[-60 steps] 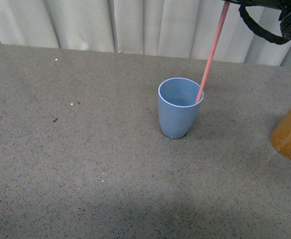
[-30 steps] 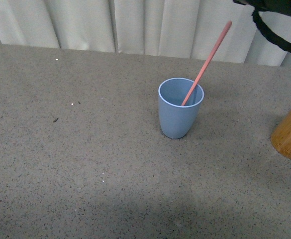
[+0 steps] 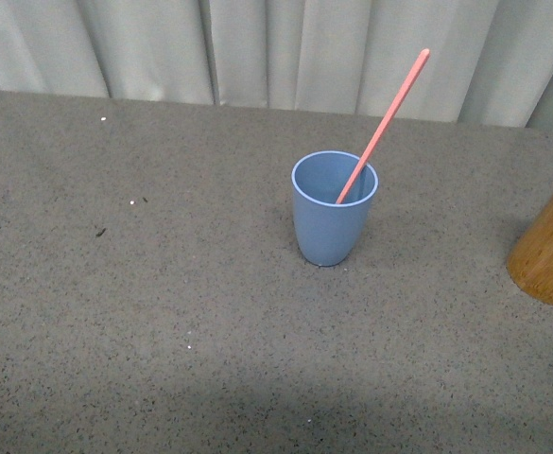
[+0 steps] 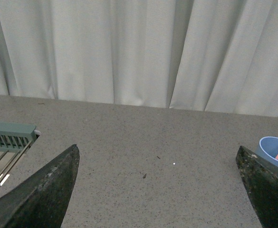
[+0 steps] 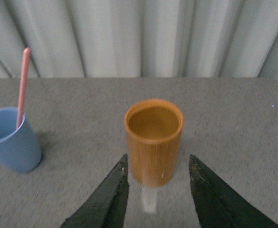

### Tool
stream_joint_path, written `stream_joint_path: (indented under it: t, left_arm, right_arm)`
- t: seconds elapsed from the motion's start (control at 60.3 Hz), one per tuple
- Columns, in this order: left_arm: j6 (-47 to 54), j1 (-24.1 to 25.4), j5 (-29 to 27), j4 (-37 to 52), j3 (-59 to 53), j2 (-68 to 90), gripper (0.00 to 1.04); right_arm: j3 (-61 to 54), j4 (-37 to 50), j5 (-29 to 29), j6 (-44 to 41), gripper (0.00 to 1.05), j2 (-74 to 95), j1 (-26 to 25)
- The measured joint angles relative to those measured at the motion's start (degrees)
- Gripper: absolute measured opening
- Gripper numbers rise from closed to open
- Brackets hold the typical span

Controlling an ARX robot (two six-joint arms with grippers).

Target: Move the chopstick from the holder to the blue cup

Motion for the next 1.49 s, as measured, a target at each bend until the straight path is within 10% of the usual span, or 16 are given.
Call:
stream_joint_path:
  t: [0.182, 0.431, 0.978, 1.493]
  left_arm:
    - [0.00, 0.00, -0.07, 0.00, 0.00, -0.02, 0.98]
    - [0.00, 0.00, -0.02, 0.00, 0.00, -0.02, 0.98]
    - [0.00, 0.00, -0.04, 0.00, 0.00, -0.02, 0.98]
    - [0.00, 0.00, -0.04, 0.00, 0.00, -0.02, 0.98]
  right_arm:
    - [0.00, -8.72, -0.46, -0.55, 0.01, -19.74, -0.11]
    - [-0.02, -8.94, -0.42, -0.55, 0.01, -20.17, -0.11]
    - [0.00, -8.94, -0.46, -0.61, 0.97, -20.17, -0.11]
    - [-0.02, -8.94, -0.44, -0.59, 0.95, -20.17, -0.11]
